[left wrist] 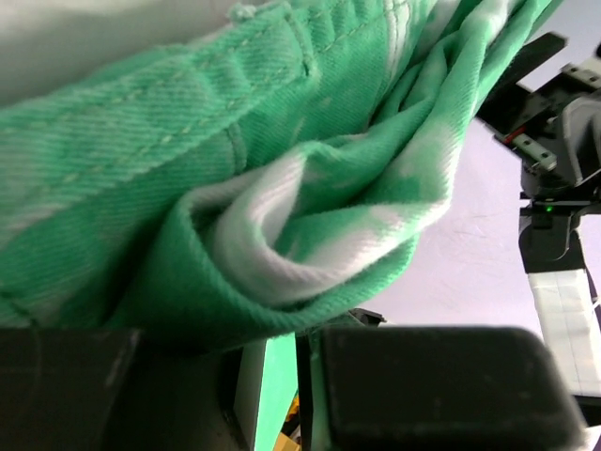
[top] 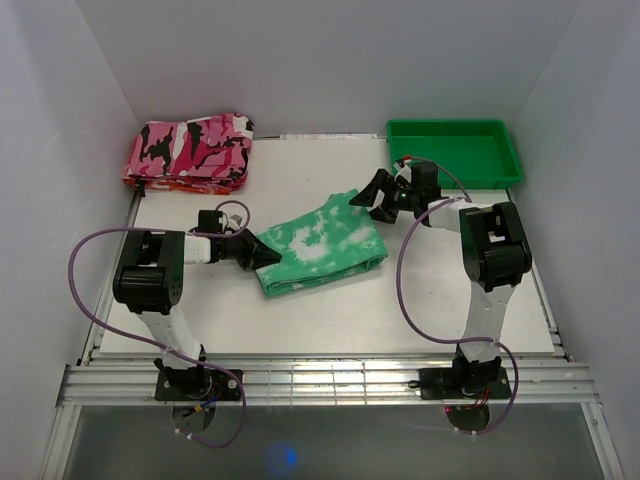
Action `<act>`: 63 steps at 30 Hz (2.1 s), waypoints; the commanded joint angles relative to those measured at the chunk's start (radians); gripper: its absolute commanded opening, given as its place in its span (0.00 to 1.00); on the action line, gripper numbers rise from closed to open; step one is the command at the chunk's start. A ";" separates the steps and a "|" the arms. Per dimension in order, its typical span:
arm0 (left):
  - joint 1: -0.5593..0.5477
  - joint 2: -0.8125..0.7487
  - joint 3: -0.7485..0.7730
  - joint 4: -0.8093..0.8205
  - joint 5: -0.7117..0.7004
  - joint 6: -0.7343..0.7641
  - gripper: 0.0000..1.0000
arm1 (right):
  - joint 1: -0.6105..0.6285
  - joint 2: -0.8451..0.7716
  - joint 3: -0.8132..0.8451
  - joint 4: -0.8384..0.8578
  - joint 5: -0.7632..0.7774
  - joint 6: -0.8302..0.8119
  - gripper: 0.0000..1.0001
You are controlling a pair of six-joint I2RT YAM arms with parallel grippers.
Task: Fold and stack the trousers
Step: Fold the trousers
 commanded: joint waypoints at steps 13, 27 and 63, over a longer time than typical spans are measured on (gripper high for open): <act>0.016 0.036 0.040 -0.019 -0.056 0.021 0.29 | 0.003 -0.165 -0.119 -0.146 0.070 -0.154 0.91; 0.016 0.007 0.017 -0.003 -0.068 0.018 0.24 | 0.050 0.175 0.320 -0.137 0.095 -0.251 0.08; 0.025 0.056 0.011 -0.013 -0.050 0.053 0.20 | 0.063 -0.213 -0.312 0.248 0.143 0.544 0.90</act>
